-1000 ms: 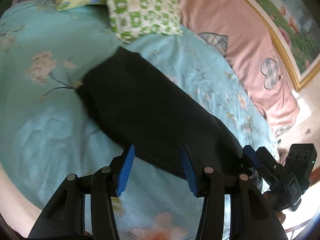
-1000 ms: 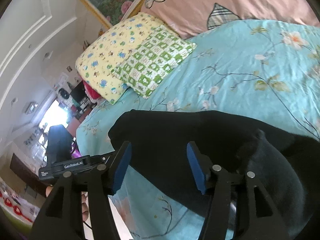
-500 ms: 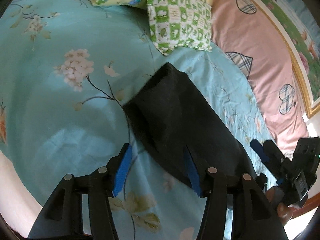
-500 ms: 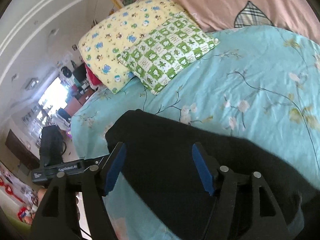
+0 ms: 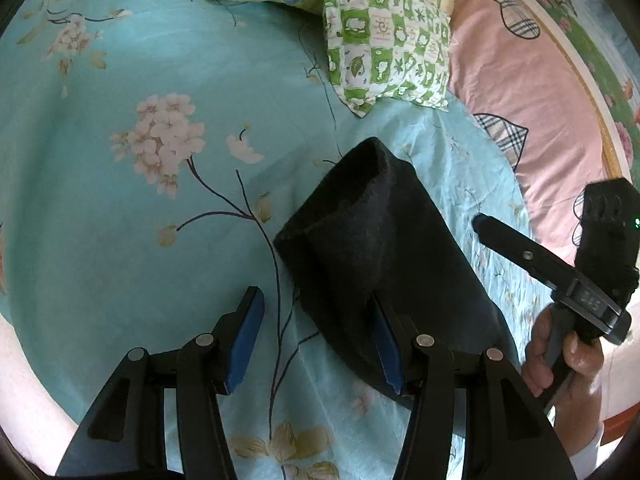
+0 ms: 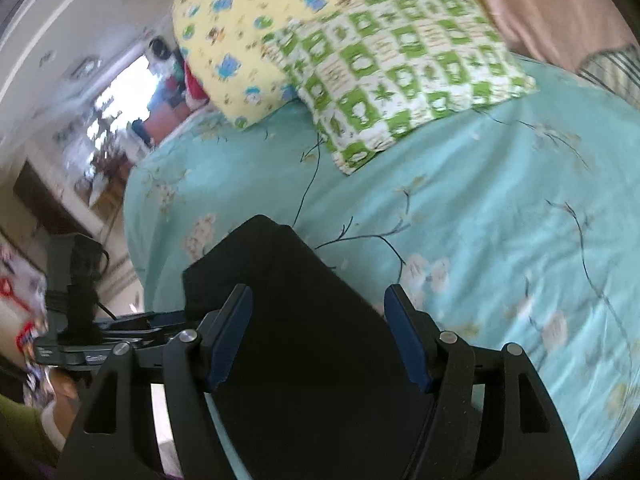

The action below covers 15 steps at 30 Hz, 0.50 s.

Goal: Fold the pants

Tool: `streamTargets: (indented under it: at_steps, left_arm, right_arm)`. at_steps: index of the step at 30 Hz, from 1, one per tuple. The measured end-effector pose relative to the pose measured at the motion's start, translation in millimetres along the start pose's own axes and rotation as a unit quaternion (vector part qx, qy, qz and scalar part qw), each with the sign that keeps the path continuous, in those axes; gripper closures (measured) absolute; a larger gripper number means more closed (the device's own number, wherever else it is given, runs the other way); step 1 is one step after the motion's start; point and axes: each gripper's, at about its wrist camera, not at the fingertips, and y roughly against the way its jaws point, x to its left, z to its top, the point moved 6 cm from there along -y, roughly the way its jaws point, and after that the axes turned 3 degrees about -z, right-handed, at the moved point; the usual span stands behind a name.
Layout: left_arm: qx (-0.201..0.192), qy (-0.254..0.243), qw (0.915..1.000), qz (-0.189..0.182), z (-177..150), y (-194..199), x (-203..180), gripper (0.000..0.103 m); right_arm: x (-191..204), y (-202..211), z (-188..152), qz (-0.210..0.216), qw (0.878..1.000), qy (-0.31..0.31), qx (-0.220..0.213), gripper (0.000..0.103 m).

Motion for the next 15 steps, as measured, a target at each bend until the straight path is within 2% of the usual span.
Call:
streamTargets:
  at_steps: [12, 15]
  left_arm:
    - [-0.013, -0.003, 0.9996, 0.023, 2, -6, 1, 0.047]
    - [-0.015, -0.011, 0.9994, 0.029, 5, -10, -2, 0.052]
  right_arm:
    - [7, -63, 19, 0.020, 0.995, 0.063, 0.079, 0.058]
    - [11, -74, 18, 0.031, 0.993, 0.065, 0.097, 0.068]
